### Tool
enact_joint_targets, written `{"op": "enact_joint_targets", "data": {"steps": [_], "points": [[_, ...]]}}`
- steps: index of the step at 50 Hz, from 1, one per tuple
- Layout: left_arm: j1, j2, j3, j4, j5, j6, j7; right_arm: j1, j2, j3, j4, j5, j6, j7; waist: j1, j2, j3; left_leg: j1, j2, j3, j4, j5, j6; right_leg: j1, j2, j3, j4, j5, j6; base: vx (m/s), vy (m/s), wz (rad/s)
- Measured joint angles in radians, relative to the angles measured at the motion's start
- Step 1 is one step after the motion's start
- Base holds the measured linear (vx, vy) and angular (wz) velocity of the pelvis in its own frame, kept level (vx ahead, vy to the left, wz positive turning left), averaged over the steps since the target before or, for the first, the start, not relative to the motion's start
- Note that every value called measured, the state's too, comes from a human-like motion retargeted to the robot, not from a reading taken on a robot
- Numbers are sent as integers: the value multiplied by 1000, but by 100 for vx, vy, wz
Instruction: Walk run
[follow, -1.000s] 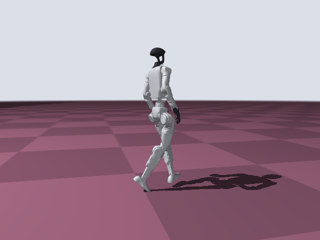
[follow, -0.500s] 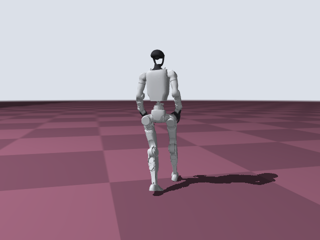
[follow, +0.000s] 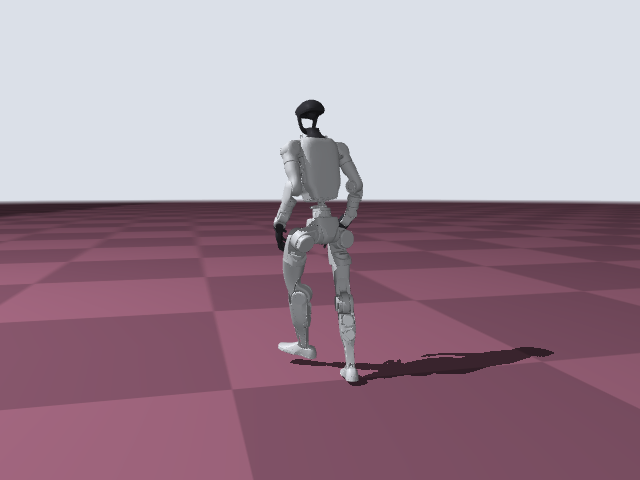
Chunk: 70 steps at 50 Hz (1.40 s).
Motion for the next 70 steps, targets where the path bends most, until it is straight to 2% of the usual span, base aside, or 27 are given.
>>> {"op": "enact_joint_targets", "data": {"steps": [4, 5, 7, 10, 12, 15, 17, 22, 25, 30, 32, 33, 35, 37, 38, 40, 43, 45, 47, 52, 56, 59, 63, 65, 67, 68, 70], "points": [[19, -53, 32, 41, -23, 15, 26, -15, -2, 24, 7, -27, 21, 60, -1, -46, -14, 72, -46, 36, -34, 30, 76, 71, 24, 18, 32, 60, 15, 81, 1, 97], [22, -70, 43, 50, -46, 12, 37, -14, -1, 33, 5, -47, 29, 67, 7, -61, -23, 96, -41, 71, -30, 35, 78, 83, 24, 31, 52, 100, 25, 107, -1, 24], [20, -71, 57, 66, -99, 6, 25, -5, 5, 46, 0, -90, 48, 55, 24, -68, -41, 105, -42, -61, -20, 79, 78, 100, 26, 41, 119, 277, 12, 125, 2, 24], [12, -35, 54, 76, -121, 48, -43, 3, 17, 78, -5, -103, 67, 3, -2, -13, -51, 118, 25, -221, 65, 15, 78, 46, 40, 55, 340, 570, -145, 87, 1, 99], [9, -6, 23, 60, -96, 73, -70, -4, 11, 90, -14, -88, 70, -17, -39, 34, -33, 169, 57, -261, 108, -32, 78, -48, 55, 74, 578, 637, -269, 96, 13, 187], [7, 14, 4, 48, -44, 65, -77, -14, 3, 78, -33, -100, 70, -35, -67, 98, -27, 232, 70, -366, 93, -51, 78, -219, 179, 268, 747, 526, -206, 88, 10, 169], [1, -2, 0, 64, -30, 65, -86, -9, 8, 51, -41, -90, 66, -79, -58, 114, -23, 276, 63, -384, 69, -50, 78, -308, 192, 344, 791, 432, -193, 81, 11, 134], [4, -31, -21, 86, -57, 88, -171, 24, 22, 11, -75, 48, -34, -232, -147, 144, -20, 395, 19, -543, -2, -56, 78, -493, 85, 347, 651, 250, -183, 85, -4, 231], [7, -28, -18, 90, -50, 84, -182, 36, 27, 9, -102, 81, -76, -290, -191, 116, -9, 458, -22, -624, -9, -83, 78, -568, 48, 438, 446, 242, -78, 85, -27, 191], [-1, -36, -3, 133, -53, 113, -199, 27, 12, 28, -114, -17, -29, -291, -215, 41, 46, 616, -89, -729, -19, -126, 78, -633, -1, 642, 144, 163, 70, 85, -30, 107], [2, -53, 0, 154, -74, 127, -208, 20, 4, 34, -115, -42, -15, -299, -235, 39, 60, 672, -98, -756, -11, -124, 78, -641, -51, 540, 109, 140, 128, 118, -30, 78], [3, -63, 0, 163, -86, 131, -209, 16, 1, 35, -116, -34, -19, -307, -249, 45, 55, 689, -107, -764, -8, -106, 78, -646, -64, 504, 123, 139, 115, 119, -21, 86], [5, -71, -4, 174, -98, 132, -213, 11, 7, 22, -117, 11, -43, -320, -290, 68, 30, 699, -93, -787, 18, -28, 18, -648, -63, 438, 184, 140, 38, 115, -26, 112], [3, -63, 3, 170, -86, 132, -230, 12, 28, 4, -111, 70, -71, -326, -333, 89, 12, 688, -73, -806, 96, 132, -86, -612, -93, 344, 225, 186, 31, 117, -45, 120], [2, -55, 10, 167, -69, 130, -244, 12, 45, -6, -101, 105, -81, -321, -334, 110, 6, 666, -52, -808, 161, 249, -151, -609, -1, 547, 267, 140, -9, 111, -49, 90], [0, -41, 8, 154, -28, 128, -243, 10, 67, -22, -80, 157, -100, -273, -321, 122, 15, 599, -43, -787, 363, 465, -305, -578, 9, 531, 310, 77, -72, 103, -44, 65], [-12, -22, -10, 123, 6, 100, -180, -14, 29, -12, -64, 146, -33, -192, -289, 62, 8, 441, 7, -535, 656, 628, -309, -457, -67, 452, 248, 32, -81, 119, -40, 36], [-5, -5, -19, 86, 15, 69, -127, -33, -9, -6, -57, 75, 7, -127, -295, 42, -2, 350, 14, -481, 732, 523, -221, -398, -45, 516, 218, -7, -78, 106, -29, 53], [13, -8, -16, 54, 27, 30, -44, -46, -44, 5, -56, -4, 39, -61, -255, 25, 4, 246, 2, -420, 754, 444, -189, -333, -47, 479, 149, 8, -84, 103, -27, -35], [52, 14, -40, -28, -12, -94, 121, -43, -103, 51, -90, -78, 68, -36, -105, 0, 36, -18, 30, -294, 616, 217, -236, -205, 7, 428, 49, -16, -110, 104, -26, -78], [74, 25, -21, -99, 11, -157, 201, -32, -105, 71, -79, -36, 12, -69, -54, 21, 78, -159, 82, -220, 379, 106, -105, -109, 100, 395, 33, -89, -183, 117, -20, -4], [65, 23, -13, -131, 32, -141, 212, -33, -95, 83, -31, 15, -18, -2, -25, 16, 94, -237, 47, -280, 263, 73, -33, -37, 155, 381, 34, -86, -228, 109, -11, -7], [43, 38, -38, -177, 4, -120, 239, -14, -87, 108, -11, 24, -4, 44, 27, -75, 93, -237, 63, -264, 289, 107, 10, 28, 124, 360, 111, 177, -203, 159, -3, -42], [29, 68, -63, -208, 9, -115, 240, 8, -78, 105, -24, 31, 10, -39, 36, -108, 77, -191, 83, -207, 357, 24, 67, 13, 89, 321, 222, 430, -186, 170, -4, 23], [16, 107, -105, -231, 36, -56, 215, 37, -64, 86, -48, 51, -6, -125, -37, -85, 82, -166, 44, -377, 457, -106, 35, -61, 108, 277, 467, 616, -203, 190, -6, 179], [14, 116, -119, -228, 57, -15, 204, 48, -61, 82, -60, 63, -17, -151, -87, -91, 98, -135, 8, -420, 511, -162, 36, -112, 42, 196, 704, 636, -257, 155, -16, 209], [-5, 146, -126, -210, 115, 35, 157, 41, -43, 69, -84, 76, -27, -164, -174, -25, 107, -64, 15, -538, 542, -248, 11, -243, 111, 189, 896, 643, -295, 146, -27, 161]]}}
